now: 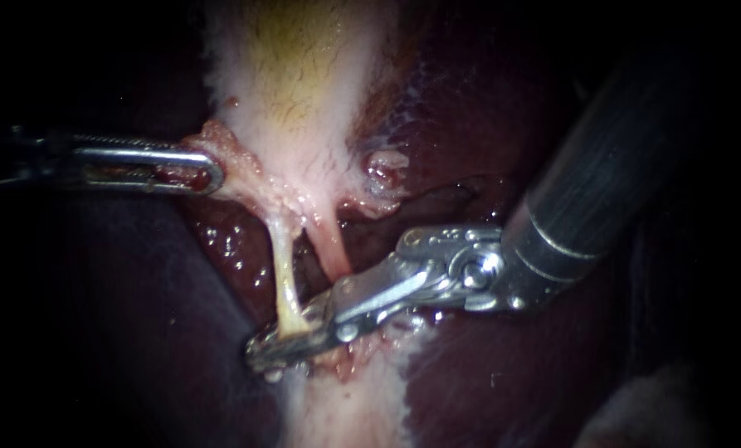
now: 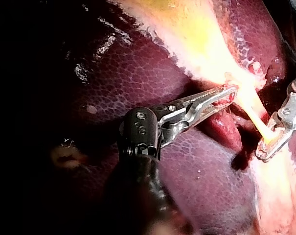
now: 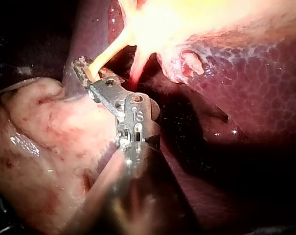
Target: Going back second clip left tube
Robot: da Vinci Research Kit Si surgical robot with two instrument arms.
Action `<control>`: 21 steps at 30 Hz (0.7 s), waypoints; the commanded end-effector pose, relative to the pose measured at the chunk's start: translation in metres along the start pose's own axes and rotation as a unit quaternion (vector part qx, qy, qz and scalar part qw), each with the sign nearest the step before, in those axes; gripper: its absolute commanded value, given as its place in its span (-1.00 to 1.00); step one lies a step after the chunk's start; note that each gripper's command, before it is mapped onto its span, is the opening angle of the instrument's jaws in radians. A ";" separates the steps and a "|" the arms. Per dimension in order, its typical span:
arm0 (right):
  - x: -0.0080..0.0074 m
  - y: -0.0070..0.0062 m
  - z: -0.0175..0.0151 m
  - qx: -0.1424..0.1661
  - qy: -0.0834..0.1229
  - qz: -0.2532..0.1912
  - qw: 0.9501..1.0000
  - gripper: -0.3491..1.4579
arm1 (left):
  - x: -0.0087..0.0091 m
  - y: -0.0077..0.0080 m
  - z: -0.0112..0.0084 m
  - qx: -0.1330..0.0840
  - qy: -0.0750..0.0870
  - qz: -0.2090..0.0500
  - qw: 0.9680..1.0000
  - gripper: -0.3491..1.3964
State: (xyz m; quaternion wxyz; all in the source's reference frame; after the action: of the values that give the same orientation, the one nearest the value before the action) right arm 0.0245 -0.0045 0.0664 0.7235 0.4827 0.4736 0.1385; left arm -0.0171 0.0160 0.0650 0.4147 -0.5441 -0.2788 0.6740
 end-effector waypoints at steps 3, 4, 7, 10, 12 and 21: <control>-0.0001 -0.0001 -0.0001 0.000 0.000 -0.001 1.000 -1.00 | 0.0000 0.0000 0.0000 0.000 0.000 -0.001 1.000 -1.00; -0.0001 -0.0001 -0.0001 0.001 0.000 -0.001 1.000 -1.00 | 0.0000 0.0000 0.0000 0.000 0.000 -0.001 1.000 -1.00; -0.0001 0.0000 -0.0001 -0.001 0.004 -0.001 1.000 -0.66 | 0.0000 0.0000 0.0000 0.000 0.000 -0.001 1.000 -1.00; -0.0001 0.0000 -0.0001 -0.014 0.021 0.002 1.000 -0.25 | 0.0000 0.0000 0.0000 0.000 0.000 -0.001 1.000 -1.00; 0.0000 0.0000 0.0000 -0.054 0.046 0.025 0.997 -0.09 | 0.0000 0.0000 0.0000 0.000 0.000 -0.001 1.000 -1.00; -0.0001 0.0004 -0.0002 -0.102 0.067 -0.005 0.992 -0.06 | -0.0001 0.0000 0.0000 0.000 0.000 0.000 1.000 -1.00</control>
State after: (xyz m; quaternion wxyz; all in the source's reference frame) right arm 0.0244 -0.0041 0.0668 0.7394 0.3849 0.5115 0.2084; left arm -0.0171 0.0160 0.0650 0.4147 -0.5437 -0.2796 0.6740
